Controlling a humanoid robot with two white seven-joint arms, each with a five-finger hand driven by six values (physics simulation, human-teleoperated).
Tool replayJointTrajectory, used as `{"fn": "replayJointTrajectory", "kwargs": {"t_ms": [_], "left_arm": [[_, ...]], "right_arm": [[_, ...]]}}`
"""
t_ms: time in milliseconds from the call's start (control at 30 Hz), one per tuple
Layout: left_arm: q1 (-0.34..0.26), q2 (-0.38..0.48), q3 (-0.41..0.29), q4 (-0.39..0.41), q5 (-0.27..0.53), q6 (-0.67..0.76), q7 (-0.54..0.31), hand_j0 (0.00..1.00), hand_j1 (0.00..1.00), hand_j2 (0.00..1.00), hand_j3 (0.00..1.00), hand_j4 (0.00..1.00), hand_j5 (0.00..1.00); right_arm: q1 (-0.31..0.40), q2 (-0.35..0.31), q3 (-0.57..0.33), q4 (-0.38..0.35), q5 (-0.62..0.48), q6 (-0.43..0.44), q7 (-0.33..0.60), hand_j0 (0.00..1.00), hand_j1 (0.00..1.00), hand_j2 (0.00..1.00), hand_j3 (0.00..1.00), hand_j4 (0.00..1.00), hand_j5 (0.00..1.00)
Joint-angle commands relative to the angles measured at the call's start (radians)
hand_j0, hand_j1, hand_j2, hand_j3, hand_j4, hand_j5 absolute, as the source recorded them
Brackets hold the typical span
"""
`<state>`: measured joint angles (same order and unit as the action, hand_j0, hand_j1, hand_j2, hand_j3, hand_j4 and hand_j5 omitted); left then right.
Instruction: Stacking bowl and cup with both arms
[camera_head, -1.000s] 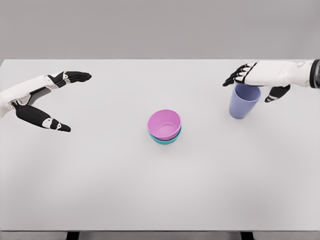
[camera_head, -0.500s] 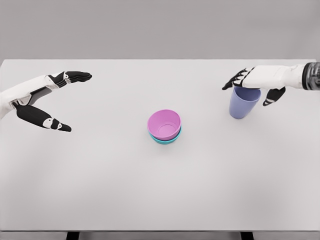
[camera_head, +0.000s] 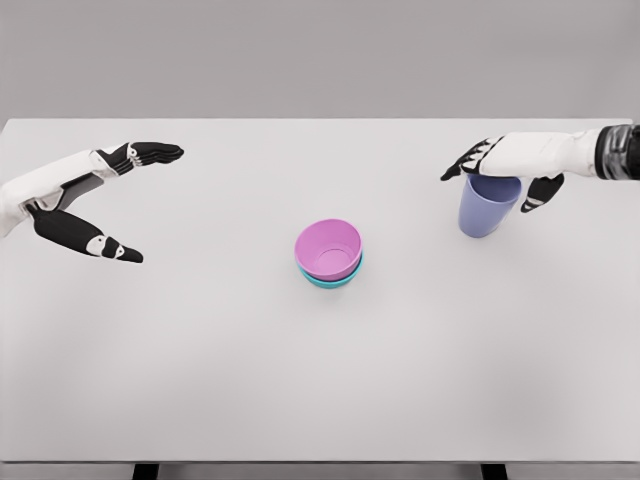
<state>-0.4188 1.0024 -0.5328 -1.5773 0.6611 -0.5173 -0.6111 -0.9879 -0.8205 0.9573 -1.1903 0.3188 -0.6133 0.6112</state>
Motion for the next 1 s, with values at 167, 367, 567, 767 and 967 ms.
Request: {"fn": "replayJointTrajectory", "kwargs": {"t_ms": [167,367,567,767,967], "left_arm": [[0.000,-0.004,0.001,0.003,0.008,0.002,0.000,1.00,1.00,1.00,1.00,1.00,1.00],[0.002,-0.004,0.001,0.003,0.008,0.002,0.000,1.00,1.00,1.00,1.00,1.00,1.00],[0.000,-0.004,0.001,0.003,0.008,0.002,0.000,1.00,1.00,1.00,1.00,1.00,1.00],[0.000,-0.005,0.001,0.003,0.008,0.002,0.000,1.00,1.00,1.00,1.00,1.00,1.00],[0.000,-0.005,0.001,0.003,0.008,0.002,0.000,1.00,1.00,1.00,1.00,1.00,1.00]], "right_arm": [[0.000,0.004,0.012,0.008,-0.004,0.002,0.000,0.99,0.99,0.99,0.99,0.99,0.99],[0.000,0.006,0.018,0.008,-0.004,0.002,0.000,0.82,0.82,0.82,0.82,0.82,0.82],[0.000,0.012,0.018,0.006,-0.009,0.002,0.000,0.68,0.68,0.68,0.68,0.68,0.68],[-0.009,0.015,0.005,0.009,-0.018,0.002,0.000,0.65,0.65,0.65,0.65,0.65,0.65],[-0.021,0.027,-0.002,0.008,-0.021,0.002,0.000,0.57,0.57,0.57,0.57,0.57,0.57]]}}
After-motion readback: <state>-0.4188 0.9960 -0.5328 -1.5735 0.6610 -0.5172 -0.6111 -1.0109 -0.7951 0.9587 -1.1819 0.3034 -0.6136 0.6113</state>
